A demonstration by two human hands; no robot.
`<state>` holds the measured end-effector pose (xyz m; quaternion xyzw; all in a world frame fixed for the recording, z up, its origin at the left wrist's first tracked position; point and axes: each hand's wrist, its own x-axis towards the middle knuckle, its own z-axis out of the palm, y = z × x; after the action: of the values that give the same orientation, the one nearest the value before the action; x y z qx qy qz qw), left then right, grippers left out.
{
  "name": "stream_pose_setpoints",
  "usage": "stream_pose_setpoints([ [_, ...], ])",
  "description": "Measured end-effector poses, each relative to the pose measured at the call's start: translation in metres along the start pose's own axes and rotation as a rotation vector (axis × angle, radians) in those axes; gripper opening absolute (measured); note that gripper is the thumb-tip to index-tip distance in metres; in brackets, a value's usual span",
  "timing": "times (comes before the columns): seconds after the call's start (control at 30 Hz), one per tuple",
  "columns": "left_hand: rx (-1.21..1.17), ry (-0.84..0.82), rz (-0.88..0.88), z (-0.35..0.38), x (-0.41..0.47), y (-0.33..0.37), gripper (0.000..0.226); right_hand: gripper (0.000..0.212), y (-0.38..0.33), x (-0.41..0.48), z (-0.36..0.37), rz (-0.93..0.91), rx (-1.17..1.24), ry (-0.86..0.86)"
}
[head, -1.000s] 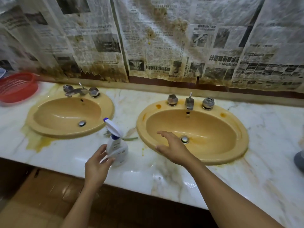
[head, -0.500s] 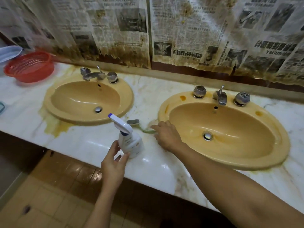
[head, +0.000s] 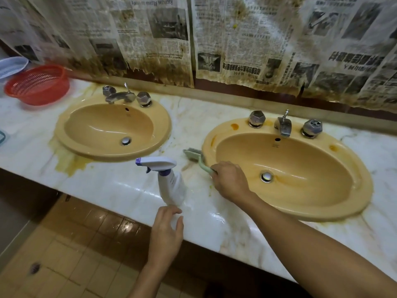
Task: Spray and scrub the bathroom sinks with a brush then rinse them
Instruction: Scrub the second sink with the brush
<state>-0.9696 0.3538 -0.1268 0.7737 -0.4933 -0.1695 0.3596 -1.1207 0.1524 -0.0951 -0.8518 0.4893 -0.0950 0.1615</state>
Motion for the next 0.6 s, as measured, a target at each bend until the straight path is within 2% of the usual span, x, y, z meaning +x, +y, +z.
stream_pose_setpoints([
  [0.13,-0.010,-0.104,0.140,0.024,0.007,0.021,0.023,0.016,0.036,-0.031,-0.030,0.157,0.271,0.042],
  [0.27,-0.082,-0.102,0.166,0.049,0.024,0.045,0.027,0.015,0.080,-0.070,-0.055,0.313,0.437,0.044],
  [0.5,0.050,-0.266,0.039,0.076,0.051,0.062,0.054,0.027,0.145,-0.118,-0.097,0.437,0.470,-0.195],
  [0.6,0.128,-0.311,0.011,0.083,0.063,0.062,0.063,0.035,0.163,-0.122,-0.113,0.452,0.397,-0.331],
])
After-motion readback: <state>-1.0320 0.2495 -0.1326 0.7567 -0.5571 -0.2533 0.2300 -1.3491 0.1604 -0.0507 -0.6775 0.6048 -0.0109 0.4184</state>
